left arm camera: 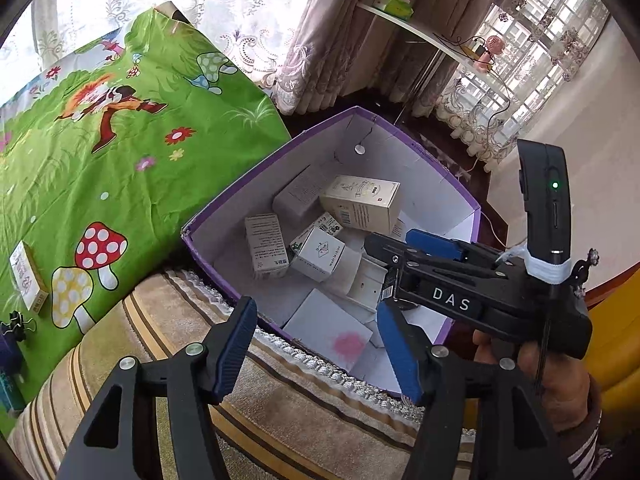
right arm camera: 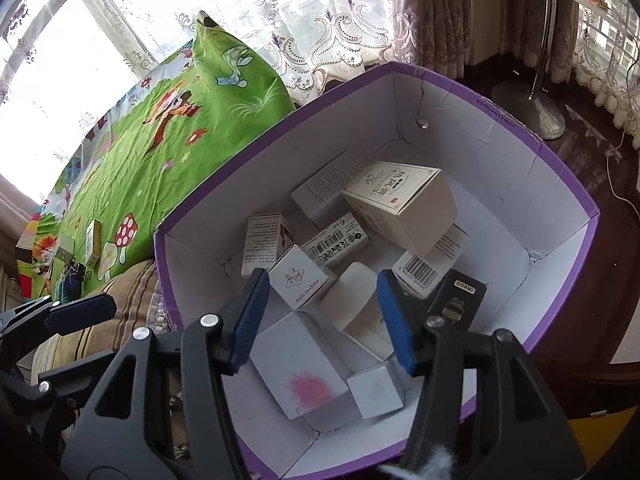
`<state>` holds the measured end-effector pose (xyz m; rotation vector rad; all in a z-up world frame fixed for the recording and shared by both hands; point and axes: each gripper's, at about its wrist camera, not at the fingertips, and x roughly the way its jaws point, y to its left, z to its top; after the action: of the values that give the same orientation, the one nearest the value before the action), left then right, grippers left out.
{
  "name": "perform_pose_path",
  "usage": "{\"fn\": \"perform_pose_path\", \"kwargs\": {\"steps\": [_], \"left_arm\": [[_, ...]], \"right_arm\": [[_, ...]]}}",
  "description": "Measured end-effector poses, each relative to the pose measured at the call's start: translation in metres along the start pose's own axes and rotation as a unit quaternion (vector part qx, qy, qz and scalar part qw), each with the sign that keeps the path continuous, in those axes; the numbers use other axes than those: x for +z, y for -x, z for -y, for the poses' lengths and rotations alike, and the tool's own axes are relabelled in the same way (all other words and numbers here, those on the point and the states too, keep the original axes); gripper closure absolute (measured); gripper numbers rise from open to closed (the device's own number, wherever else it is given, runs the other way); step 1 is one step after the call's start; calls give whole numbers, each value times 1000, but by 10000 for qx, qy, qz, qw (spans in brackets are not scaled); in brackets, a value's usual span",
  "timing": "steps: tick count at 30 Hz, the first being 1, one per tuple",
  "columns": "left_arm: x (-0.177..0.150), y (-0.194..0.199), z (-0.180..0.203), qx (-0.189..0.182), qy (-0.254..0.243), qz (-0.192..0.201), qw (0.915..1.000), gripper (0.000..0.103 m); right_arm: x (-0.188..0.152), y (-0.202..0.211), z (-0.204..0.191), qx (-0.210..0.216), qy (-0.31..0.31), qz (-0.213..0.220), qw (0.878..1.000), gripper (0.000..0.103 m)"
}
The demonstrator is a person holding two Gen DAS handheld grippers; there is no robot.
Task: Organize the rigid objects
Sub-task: 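Open the right tool to drop the plastic holder while left tool drops white box, then move both tools back over the remaining items on the bed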
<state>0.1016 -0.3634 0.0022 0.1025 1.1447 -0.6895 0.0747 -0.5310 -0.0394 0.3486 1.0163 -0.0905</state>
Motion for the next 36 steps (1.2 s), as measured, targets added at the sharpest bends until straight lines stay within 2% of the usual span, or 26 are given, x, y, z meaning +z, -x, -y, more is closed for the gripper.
{"fn": "perform_pose_path", "kwargs": {"steps": [6,9,15,26,36], "left_arm": [[-7,17,-23,163,261,138,9994,40],[-13,29,-42,341,478,236,9980,40],[-34,53,-85,559,962,367,9931,40],[-76,94,-159,1059,1576,498,9805,40],[-108,118,-225,1457,2207,471,9632,40]], "right_arm": [[2,9,-17,208,228,89,9995,43],[3,12,-22,368,223,71,9990,37],[3,18,-36,448,389,84,9982,35],[5,27,-58,515,686,120,9962,35],[3,36,-98,642,1311,226,9890,35]]}}
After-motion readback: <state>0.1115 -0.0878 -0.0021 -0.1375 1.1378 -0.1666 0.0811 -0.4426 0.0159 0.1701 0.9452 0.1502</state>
